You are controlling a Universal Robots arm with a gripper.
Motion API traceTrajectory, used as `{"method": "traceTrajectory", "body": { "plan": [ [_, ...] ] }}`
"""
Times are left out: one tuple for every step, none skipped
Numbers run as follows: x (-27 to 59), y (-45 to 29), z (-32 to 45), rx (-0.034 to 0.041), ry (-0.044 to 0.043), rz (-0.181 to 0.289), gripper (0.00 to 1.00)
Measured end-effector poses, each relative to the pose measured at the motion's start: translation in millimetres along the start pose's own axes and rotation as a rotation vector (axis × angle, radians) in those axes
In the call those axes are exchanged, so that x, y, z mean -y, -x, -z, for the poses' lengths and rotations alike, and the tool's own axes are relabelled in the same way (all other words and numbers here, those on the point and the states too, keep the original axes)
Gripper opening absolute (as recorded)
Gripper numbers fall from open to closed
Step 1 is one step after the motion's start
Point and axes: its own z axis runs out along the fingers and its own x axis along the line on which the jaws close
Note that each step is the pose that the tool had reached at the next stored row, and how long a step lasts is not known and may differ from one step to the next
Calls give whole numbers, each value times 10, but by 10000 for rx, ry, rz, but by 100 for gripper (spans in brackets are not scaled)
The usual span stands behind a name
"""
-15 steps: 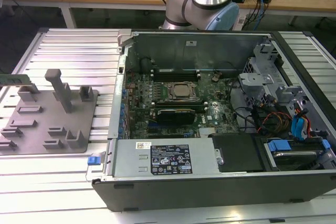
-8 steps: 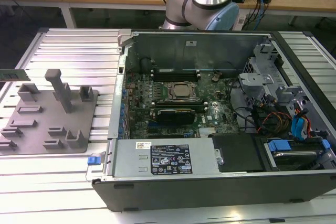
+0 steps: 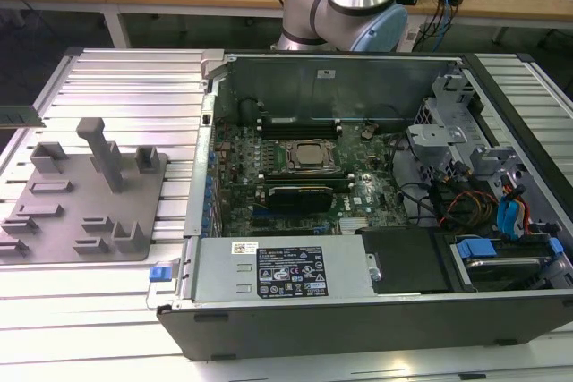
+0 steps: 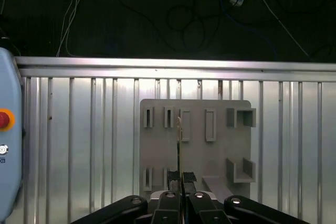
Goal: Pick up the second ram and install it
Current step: 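Pick up the second ram and move it above second insertion slot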
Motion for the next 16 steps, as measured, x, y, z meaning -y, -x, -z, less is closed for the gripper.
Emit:
{"method": "traceTrajectory", "body": {
  "plan": [
    [0, 0, 5, 3, -1, 0, 10],
    [-1, 0, 17, 10, -1, 1, 10],
    [-1, 1, 29, 15, 0, 1, 10],
    [-1, 1, 38, 20, -1, 1, 10],
    [-2, 2, 52, 24, -1, 1, 10],
    [-2, 2, 59, 26, 0, 1, 10],
    [-3, 2, 75, 35, -1, 1, 10],
    [-3, 2, 88, 37, -1, 2, 10],
    [-3, 3, 95, 38, -1, 2, 10],
    [-3, 3, 95, 40, -2, 2, 10],
    [-3, 3, 96, 41, -2, 2, 10],
    [-3, 3, 98, 41, -1, 2, 10],
    [22, 2, 101, 38, 2, 4, 10],
    [70, 1, 101, 40, 0, 3, 10],
    [98, 1, 102, 40, -1, 2, 10],
    [120, 1, 103, 40, 0, 1, 10]
  ]
}}
